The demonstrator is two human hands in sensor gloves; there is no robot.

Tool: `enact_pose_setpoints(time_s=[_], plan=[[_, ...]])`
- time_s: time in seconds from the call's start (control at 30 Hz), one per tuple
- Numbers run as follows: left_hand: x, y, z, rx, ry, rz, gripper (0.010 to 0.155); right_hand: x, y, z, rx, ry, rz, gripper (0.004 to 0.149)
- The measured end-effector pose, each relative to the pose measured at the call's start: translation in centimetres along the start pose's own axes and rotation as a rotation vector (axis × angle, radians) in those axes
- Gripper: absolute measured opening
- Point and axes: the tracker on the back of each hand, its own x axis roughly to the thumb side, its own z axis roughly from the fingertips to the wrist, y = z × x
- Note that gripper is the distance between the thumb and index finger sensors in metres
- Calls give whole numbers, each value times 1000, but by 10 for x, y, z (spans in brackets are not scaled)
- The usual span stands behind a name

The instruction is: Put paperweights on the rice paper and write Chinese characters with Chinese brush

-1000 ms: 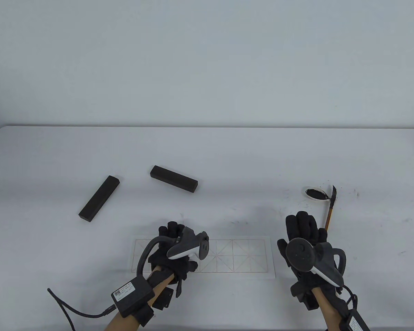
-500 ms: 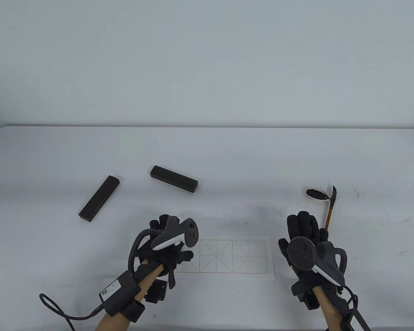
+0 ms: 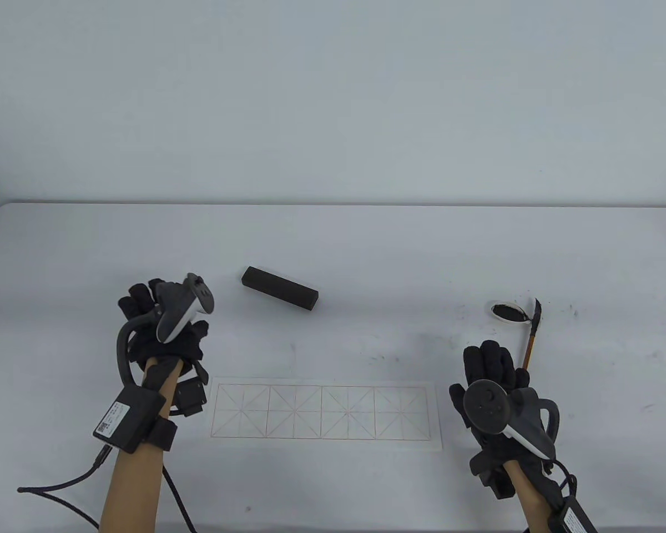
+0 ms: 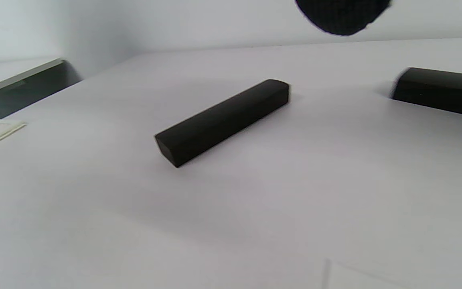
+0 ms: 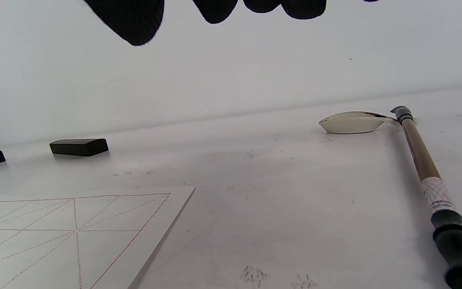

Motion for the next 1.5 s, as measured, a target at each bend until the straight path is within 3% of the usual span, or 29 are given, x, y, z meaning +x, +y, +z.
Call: enact_pose_setpoints(time_s=[0.1,0.27,0.53,1.13,1.33,1.5], plan=[[-16,-1,-30,-62,103,78,84,1,0,0,5,-4,-1,70],[-25,-23,-66,-150,116,259,82,4,0,1,9,-21,2,71],[-14,-54,-90,-215,119,269,75,5,2,1,26,-20,2,70],[3,-51,-91,-113,185,134,69,6,3,1,31,-31,1,70],[8,-51,-83,-7,170,72,71,6,3,1,31,-32,1,70],[7,-43,-57,172,73,38,73,5,2,1,24,-26,-5,70]])
